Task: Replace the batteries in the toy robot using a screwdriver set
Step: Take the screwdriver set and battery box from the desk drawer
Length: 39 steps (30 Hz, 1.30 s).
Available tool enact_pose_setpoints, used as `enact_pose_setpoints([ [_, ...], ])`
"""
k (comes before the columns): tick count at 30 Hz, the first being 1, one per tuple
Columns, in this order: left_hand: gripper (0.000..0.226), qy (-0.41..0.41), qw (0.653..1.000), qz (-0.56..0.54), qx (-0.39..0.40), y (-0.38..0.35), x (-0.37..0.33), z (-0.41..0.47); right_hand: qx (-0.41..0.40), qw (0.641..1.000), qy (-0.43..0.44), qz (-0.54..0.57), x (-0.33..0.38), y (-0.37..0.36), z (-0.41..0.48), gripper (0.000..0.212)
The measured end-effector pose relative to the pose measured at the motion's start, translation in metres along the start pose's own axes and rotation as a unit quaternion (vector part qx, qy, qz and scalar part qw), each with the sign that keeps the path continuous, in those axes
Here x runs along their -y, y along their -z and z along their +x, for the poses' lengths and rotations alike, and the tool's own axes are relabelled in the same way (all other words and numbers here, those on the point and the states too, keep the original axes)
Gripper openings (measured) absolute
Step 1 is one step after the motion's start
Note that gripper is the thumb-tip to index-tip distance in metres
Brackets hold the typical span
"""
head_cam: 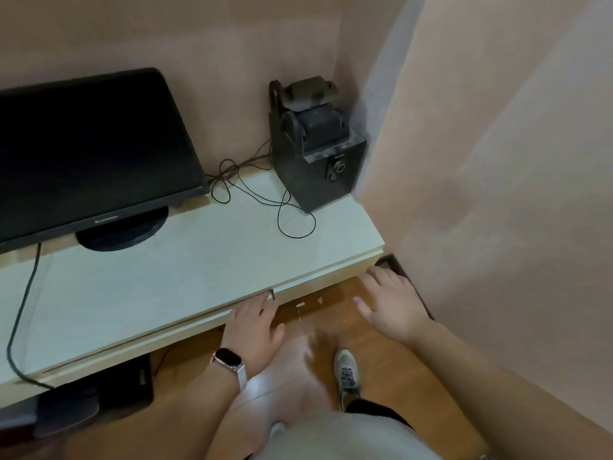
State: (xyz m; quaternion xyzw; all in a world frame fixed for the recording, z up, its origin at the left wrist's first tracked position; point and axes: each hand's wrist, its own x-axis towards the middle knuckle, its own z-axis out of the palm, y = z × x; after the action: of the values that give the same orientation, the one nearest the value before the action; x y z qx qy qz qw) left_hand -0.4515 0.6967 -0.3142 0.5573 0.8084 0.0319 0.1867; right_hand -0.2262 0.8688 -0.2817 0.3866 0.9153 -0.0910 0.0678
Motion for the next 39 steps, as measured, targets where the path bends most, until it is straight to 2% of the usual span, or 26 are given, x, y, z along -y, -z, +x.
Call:
enact_pose_setpoints([
  [6, 0.053, 0.083, 0.995, -0.051, 0.038, -0.013, -0.013, 0.040, 0.019, 0.999, -0.011, 0.030, -0.064, -0.022, 0.049, 0.052],
  [11, 0.049, 0.211, 0.967, -0.140, 0.035, -0.029, -0.023, 0.061, 0.068, 0.993, -0.031, 0.094, -0.111, -0.047, 0.085, 0.050],
  [13, 0.046, 0.278, 0.939, -0.201, 0.011, -0.036, -0.032, 0.066, 0.079, 0.988, -0.041, 0.127, -0.125, -0.054, 0.096, 0.051],
  [16, 0.048, 0.358, 0.880, -0.313, -0.008, -0.042, -0.044, 0.074, 0.078, 0.962, -0.113, 0.238, -0.136, -0.060, 0.108, 0.052],
  [19, 0.054, 0.408, 0.805, -0.430, -0.025, -0.053, -0.047, 0.087, 0.070, 0.927, -0.187, 0.318, -0.144, -0.070, 0.126, 0.072],
  [22, 0.061, 0.435, 0.759, -0.482, -0.040, -0.068, -0.049, 0.101, 0.089, 0.910, -0.206, 0.349, -0.150, -0.088, 0.143, 0.080],
  [26, 0.072, 0.455, 0.716, -0.526, -0.057, -0.083, -0.045, 0.116, 0.122, 0.896, -0.192, 0.381, -0.152, -0.101, 0.156, 0.064],
  [29, 0.080, 0.471, 0.682, -0.553, -0.086, -0.091, -0.040, 0.122, 0.110, 0.897, -0.182, 0.389, -0.150, -0.103, 0.160, 0.049],
  [31, 0.074, 0.482, 0.684, -0.539, -0.095, -0.096, -0.040, 0.123, 0.123, 0.892, -0.193, 0.391, -0.150, -0.106, 0.161, 0.046],
  [34, 0.057, 0.474, 0.704, -0.519, -0.103, -0.101, -0.039, 0.124, 0.120, 0.897, -0.184, 0.384, -0.153, -0.111, 0.160, 0.053],
  [37, 0.071, 0.475, 0.716, -0.498, -0.117, -0.106, -0.038, 0.124, 0.107, 0.903, -0.170, 0.380, -0.156, -0.116, 0.156, 0.064],
  [39, 0.065, 0.479, 0.725, -0.476, -0.131, -0.107, -0.039, 0.125, 0.103, 0.903, -0.172, 0.380, -0.155, -0.115, 0.154, 0.063],
])
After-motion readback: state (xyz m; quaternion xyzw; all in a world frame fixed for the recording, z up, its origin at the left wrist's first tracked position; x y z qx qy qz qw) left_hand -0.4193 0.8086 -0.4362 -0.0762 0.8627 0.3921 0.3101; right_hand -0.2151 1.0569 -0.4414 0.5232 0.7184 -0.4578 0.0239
